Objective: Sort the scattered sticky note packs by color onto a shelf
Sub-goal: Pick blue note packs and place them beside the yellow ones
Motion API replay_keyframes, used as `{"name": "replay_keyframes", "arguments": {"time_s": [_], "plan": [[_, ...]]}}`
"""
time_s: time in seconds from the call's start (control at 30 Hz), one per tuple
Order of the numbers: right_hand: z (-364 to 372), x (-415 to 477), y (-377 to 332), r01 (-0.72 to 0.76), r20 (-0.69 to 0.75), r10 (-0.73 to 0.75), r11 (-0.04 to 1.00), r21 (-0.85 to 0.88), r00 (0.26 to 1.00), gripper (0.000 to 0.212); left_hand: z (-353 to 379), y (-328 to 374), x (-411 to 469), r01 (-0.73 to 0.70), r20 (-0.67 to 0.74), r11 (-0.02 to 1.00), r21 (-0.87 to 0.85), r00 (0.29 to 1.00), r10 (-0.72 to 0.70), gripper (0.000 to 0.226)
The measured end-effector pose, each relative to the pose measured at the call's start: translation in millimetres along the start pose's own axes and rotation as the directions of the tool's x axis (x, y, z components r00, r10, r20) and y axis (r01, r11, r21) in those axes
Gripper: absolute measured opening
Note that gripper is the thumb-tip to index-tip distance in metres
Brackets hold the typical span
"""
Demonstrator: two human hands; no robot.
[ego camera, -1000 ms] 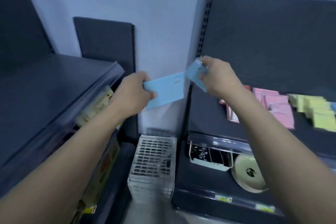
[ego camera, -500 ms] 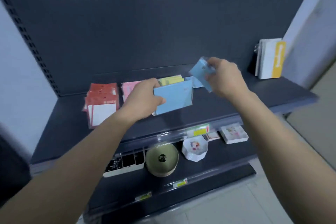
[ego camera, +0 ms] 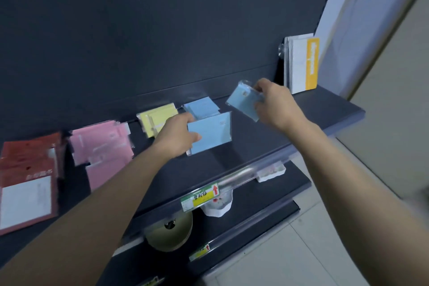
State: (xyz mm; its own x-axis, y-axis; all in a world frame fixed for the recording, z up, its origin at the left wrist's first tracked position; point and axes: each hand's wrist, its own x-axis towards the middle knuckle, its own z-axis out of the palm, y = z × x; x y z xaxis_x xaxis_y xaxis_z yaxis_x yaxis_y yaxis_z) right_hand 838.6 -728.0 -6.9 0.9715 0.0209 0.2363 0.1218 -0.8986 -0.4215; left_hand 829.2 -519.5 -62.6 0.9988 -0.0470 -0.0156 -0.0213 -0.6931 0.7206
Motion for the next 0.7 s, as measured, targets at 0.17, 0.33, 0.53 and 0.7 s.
{"name": "replay_keyframes", "arguments": {"time_s": [0.17,0.33,0.53,0.7], "plan": [[8.9,51.8,4.6,0.038,0.048,-0.036,0.999,-0.037,0.998,0.025,6.4,-8.6,67.2,0.032,-0.001,0.997,-0.067,0.999,-0.032,0.027],[22.9,90.7,10.0,0.053,0.146,-0.046,0.998,-0.046,0.988,0.02,16.6,-15.5,121.2,0.077,0.031,0.997,0.002,0.997,-0.077,0.031],[49.1,122.0,26.8,0.045,0.3,-0.02,0.996,-0.075,0.954,0.029,30.3,-25.3,166.4,0.113,0.067,0.982,0.151,0.99,-0.124,0.032],[69.5,142.8,30.4,0.118,0.437,-0.087,0.992,-0.043,0.895,0.027,33.0,-29.8,187.6,0.129,-0.001,0.96,0.247,0.991,-0.133,0.029]]}}
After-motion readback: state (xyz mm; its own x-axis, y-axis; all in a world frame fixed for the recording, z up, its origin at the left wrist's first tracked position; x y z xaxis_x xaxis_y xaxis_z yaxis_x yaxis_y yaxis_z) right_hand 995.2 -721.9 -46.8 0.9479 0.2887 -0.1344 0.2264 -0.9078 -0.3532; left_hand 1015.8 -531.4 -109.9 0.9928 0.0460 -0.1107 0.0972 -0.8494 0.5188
